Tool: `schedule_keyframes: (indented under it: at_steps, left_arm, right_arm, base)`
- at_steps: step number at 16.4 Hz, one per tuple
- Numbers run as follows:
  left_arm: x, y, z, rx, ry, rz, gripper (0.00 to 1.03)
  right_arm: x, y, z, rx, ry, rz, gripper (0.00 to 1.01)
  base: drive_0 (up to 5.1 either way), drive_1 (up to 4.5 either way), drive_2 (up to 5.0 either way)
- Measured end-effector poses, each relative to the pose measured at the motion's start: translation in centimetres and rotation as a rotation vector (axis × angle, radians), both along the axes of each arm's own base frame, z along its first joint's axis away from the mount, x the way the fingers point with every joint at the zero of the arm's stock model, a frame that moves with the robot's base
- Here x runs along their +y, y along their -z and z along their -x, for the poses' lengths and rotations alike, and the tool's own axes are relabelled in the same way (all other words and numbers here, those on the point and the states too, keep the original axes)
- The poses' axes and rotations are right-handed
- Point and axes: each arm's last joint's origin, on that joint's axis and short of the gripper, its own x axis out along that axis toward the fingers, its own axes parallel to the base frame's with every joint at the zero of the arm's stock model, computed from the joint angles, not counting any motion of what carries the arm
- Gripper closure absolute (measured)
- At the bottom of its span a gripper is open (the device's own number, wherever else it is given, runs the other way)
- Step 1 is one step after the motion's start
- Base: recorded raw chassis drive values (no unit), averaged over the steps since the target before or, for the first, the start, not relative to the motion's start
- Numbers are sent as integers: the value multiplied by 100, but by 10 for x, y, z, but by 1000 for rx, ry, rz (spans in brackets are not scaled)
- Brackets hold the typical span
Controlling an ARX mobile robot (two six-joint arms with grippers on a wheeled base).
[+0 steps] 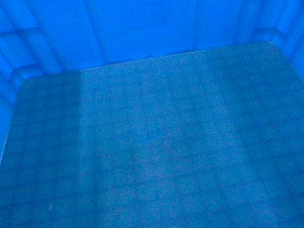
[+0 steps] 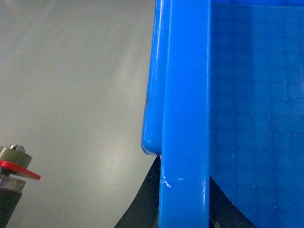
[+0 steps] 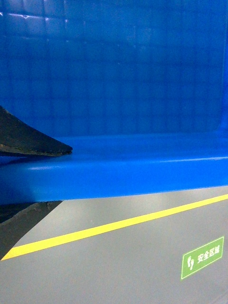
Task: Place box next to blue box on left shelf
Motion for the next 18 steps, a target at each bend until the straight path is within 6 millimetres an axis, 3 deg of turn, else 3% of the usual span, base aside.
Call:
schedule_keyframes:
  at_steps: [18]
  left_arm:
    - [0, 0, 0, 0, 0, 0, 95]
  right_arm:
    - [0, 0, 0, -1, 0, 0, 89]
  base:
    - [1, 410, -408]
